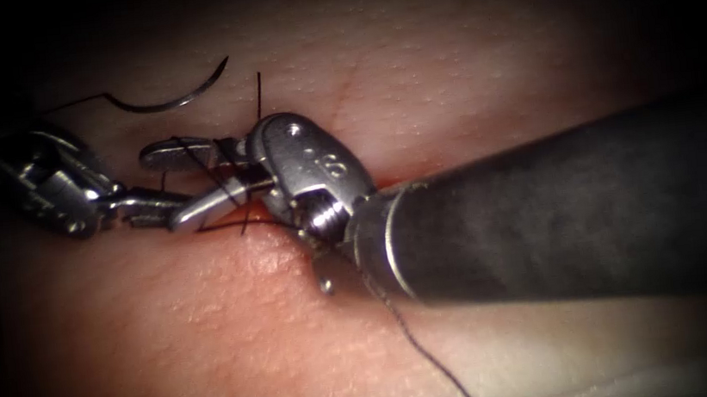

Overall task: Wound Closure
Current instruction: Grab the short suture end with the right hand

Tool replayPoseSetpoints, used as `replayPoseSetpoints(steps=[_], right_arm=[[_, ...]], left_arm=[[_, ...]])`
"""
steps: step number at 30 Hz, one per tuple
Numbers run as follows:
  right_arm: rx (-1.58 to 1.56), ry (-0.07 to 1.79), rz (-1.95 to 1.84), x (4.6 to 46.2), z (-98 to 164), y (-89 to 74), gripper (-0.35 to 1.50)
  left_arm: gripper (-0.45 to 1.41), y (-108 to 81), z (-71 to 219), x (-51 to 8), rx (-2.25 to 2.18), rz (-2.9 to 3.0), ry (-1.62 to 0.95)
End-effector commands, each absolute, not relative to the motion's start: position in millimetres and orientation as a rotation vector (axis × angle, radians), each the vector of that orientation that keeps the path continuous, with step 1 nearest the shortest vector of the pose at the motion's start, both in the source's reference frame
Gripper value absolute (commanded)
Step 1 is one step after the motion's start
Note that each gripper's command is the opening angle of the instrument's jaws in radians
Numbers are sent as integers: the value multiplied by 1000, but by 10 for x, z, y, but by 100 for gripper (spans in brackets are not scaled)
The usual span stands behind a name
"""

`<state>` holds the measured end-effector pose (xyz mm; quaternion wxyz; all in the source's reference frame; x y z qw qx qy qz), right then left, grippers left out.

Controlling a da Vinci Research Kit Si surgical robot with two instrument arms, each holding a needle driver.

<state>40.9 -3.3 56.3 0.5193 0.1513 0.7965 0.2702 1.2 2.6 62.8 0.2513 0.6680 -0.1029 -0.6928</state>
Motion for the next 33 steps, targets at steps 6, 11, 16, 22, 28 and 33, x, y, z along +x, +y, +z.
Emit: replayPoseSetpoints(steps=[6,11,16,22,28,33], right_arm=[[288,1864,728,407,572,-28,125],[253,1824,813,398,576,-24,110],[218,1769,912,386,588,-29,88],[149,1678,1003,364,596,-27,73],[69,1534,1069,359,595,-38,78],[18,1464,1114,356,595,-44,80]], left_arm=[[-45,7,634,3,1774,-1874,-239],[-45,-5,629,-2,1742,-1877,-217],[-45,-4,631,-12,1730,-1891,-222],[-45,-3,632,-17,1696,-1953,-267],[-45,-6,632,-19,1701,-2087,-267],[-45,-11,632,-25,1691,-2139,-267]])
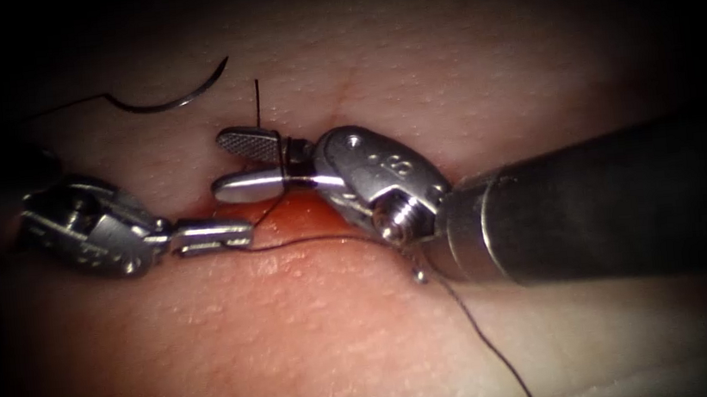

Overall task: Wound Closure
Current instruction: Grab the short suture end with the right hand

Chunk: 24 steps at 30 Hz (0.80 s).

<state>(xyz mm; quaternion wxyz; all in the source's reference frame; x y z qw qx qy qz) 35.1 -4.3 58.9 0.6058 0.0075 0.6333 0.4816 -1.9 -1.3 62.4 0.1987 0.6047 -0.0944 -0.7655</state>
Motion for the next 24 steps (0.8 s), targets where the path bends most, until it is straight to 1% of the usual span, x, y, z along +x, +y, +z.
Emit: replayPoseSetpoints(steps=[1,3,7,15,19,24], right_arm=[[0,1436,1139,354,597,-46,80],[-24,1409,1152,351,598,-47,80],[-76,1342,1185,346,604,-52,90],[-102,1310,1272,333,617,-53,91],[-32,1298,1356,332,630,-51,95],[60,1253,1475,329,644,-44,93]], left_arm=[[-45,-13,632,-28,1693,-2139,-267],[-45,-14,631,-31,1693,-2141,-268],[-45,-12,632,-36,1690,-2149,-271],[-45,-1,631,-36,1711,-2245,-237],[-45,13,628,-37,1732,-2273,-207],[-45,24,633,-40,1739,-2277,-201]])
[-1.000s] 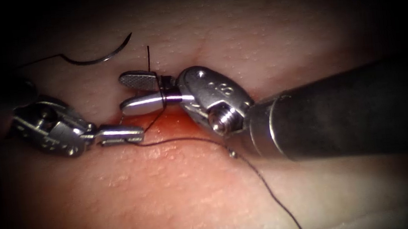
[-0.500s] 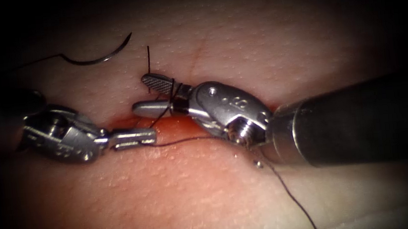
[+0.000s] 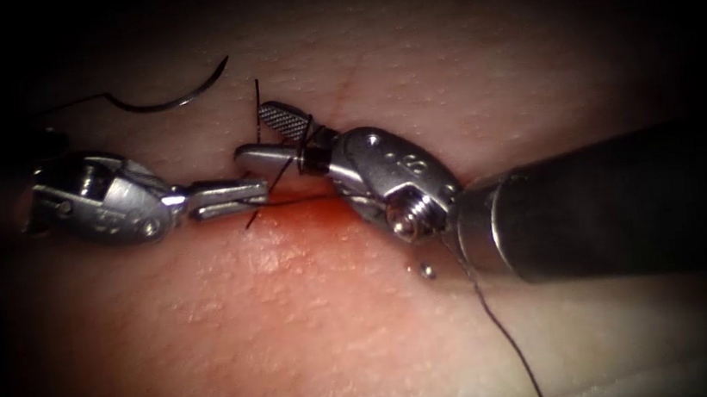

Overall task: Wound Closure
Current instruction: Grab the short suture end with the right hand

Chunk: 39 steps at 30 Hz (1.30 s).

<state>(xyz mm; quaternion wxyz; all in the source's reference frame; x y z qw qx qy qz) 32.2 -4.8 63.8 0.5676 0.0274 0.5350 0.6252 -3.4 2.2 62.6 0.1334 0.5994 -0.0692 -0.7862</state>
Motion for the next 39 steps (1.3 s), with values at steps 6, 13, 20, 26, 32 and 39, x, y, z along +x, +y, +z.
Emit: replayPoseSetpoints(steps=[6,13,20,26,32,39], right_arm=[[129,1137,1551,327,652,-40,95],[124,1058,1585,327,657,-39,101],[88,1024,1710,325,661,-30,108],[130,1027,1719,334,665,-31,107],[173,1032,1715,353,671,-28,107],[218,1018,1719,364,677,-29,107]], left_arm=[[-45,31,641,-38,1749,-2282,-188],[-45,36,646,-37,1756,-2287,-179],[-45,41,654,-37,1750,-2295,-172],[-45,43,661,-37,1748,-2298,-174],[-45,48,663,-36,1745,-2300,-172],[-45,49,664,-36,1736,-2301,-164]])
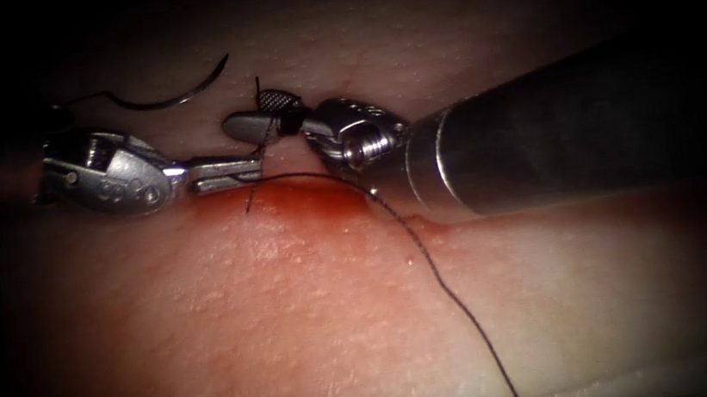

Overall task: Wound Closure
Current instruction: Grab the short suture end with the right hand, then pull the right gripper down and the left gripper up to tension the knot

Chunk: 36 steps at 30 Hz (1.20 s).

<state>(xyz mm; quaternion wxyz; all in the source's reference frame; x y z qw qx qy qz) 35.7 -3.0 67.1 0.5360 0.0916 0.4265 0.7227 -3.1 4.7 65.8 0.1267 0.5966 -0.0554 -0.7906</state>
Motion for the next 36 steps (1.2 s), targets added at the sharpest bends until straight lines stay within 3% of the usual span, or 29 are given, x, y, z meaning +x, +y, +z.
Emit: replayPoseSetpoints(steps=[1,10,12,13,14,36], right_arm=[[218,1016,1718,363,678,-29,107],[218,1035,1737,369,675,-26,83],[217,1035,1738,370,675,-26,53],[217,1035,1738,370,675,-26,26],[214,1035,1740,370,675,-26,-35],[173,1132,1568,389,632,-71,-35]], left_arm=[[-45,49,664,-36,1736,-2301,-164],[-45,46,665,-37,1732,-2299,-164],[-45,44,666,-37,1727,-2300,-164],[-45,43,666,-37,1726,-2300,-165],[-45,43,666,-37,1722,-2301,-163],[-45,47,647,-15,1760,-2292,-119]])
